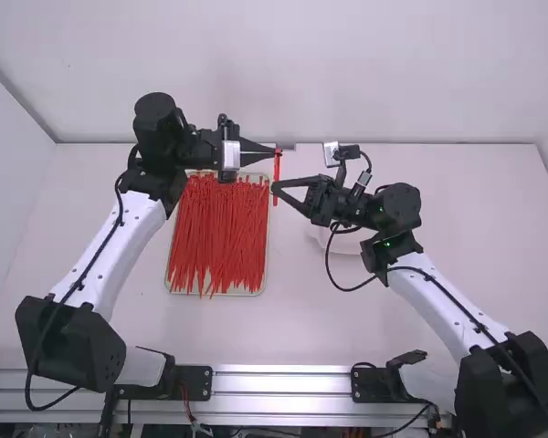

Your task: Fasten the cable tie

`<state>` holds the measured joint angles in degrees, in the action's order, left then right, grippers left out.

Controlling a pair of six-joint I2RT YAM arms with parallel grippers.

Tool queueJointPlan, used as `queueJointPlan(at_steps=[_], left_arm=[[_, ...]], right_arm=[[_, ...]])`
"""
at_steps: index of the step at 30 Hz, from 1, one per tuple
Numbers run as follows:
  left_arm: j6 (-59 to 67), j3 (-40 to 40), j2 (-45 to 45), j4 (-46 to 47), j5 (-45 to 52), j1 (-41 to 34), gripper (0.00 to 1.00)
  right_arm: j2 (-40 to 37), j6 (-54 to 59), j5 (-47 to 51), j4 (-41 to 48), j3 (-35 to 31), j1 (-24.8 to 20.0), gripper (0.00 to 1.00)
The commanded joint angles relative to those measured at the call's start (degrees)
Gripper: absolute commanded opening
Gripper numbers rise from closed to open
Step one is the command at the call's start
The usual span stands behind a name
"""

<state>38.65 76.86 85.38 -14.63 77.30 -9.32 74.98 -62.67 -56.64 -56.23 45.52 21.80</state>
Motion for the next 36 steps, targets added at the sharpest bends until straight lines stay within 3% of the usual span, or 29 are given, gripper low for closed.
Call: queueJointPlan(at_steps=[1, 13, 36], left_arm=[[0.3, -0.3, 0.1, -0.3, 0.1, 0.3, 0.02], [0.9, -0.3, 0.1, -0.2, 3.3, 0.3, 0.02], [5.4, -0.3, 0.1, 5.1, 7.8, 0.3, 0.02]], right_arm=[[-0.1, -0.1, -0.3, -0.4, -0.2, 0.0, 0.00], [-0.1, -0.1, -0.2, -0.6, -0.2, -1.5, 0.00], [-0.1, -1.8, 3.1, -6.4, -0.2, 0.3, 0.00]])
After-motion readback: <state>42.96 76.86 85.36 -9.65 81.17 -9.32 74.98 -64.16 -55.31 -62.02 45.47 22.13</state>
